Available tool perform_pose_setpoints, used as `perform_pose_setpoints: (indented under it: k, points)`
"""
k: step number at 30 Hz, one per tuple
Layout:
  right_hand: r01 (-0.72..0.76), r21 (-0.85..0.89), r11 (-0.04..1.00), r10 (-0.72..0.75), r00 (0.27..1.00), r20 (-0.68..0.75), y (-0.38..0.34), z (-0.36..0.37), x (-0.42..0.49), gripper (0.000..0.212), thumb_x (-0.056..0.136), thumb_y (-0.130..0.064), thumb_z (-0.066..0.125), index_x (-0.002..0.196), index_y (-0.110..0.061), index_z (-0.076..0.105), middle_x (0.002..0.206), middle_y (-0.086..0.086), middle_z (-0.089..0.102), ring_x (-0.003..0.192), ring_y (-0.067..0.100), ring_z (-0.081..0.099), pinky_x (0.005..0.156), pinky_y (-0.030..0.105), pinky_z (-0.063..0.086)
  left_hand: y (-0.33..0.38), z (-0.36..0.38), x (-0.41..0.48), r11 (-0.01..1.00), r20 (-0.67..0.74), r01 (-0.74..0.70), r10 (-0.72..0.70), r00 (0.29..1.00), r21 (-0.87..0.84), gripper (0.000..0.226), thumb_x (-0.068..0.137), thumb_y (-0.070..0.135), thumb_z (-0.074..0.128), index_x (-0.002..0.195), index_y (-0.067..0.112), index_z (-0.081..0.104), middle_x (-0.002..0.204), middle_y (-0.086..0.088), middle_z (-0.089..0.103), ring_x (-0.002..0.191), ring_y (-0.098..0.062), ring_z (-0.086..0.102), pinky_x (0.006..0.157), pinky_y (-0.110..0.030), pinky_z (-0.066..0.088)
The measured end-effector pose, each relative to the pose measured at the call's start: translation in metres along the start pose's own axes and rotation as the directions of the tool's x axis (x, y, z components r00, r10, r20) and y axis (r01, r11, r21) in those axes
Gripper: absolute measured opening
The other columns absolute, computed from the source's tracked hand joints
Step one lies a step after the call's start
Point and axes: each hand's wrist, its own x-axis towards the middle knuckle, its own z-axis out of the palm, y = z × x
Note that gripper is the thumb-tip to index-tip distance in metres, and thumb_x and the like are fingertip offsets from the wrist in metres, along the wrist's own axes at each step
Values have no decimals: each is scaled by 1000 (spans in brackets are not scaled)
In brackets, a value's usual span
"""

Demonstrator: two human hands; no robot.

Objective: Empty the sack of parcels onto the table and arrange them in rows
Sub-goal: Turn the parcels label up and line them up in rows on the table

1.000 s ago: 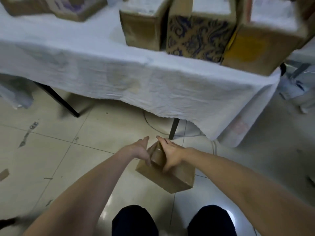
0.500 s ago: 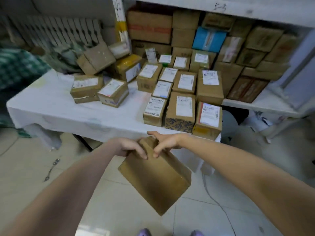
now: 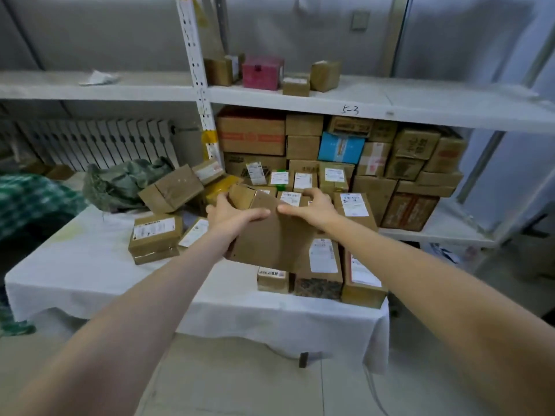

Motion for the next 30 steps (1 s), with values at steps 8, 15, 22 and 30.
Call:
perform_pose_setpoints:
  k: [8,15,22,30]
  points:
    - [-535,795,287,339,832,438,0,-6,61,101,63,-78,65,130,-4,50,113,21,64,101,37,63,96,50,48,20,43,36,408,36,-578,795,605,707,118,54,61,79,144,27,10,133,-8,18,130,-30,19,117,-45,11]
    - [-458,716,527,221,887,405,-4,-44,163,64,69,-51,74,116,-11,57,115,18,63,106,35,58,88,46,50,30,85,136,-137,317,-602,926,204,786,122,47,59,83,144,21,19,129,-15,33,129,-35,34,112,-60,14]
    - [-70,764,641,105,994,2,24,-75,266,110,58,-34,82,148,-36,20,142,10,42,120,31,48,98,55,45,93,133,202,846,-251,-519,532,809,120,55,90,44,60,134,16,42,133,-4,35,119,-18,43,104,-37,39]
    - [345,-454,821,-527,764,-373,18,-78,293,126,58,-52,82,147,-30,-5,152,7,18,138,26,22,114,45,20,171,173,261,760,245,22,182,952,-650,89,63,57,79,138,26,44,137,-2,54,125,-27,50,104,-56,41]
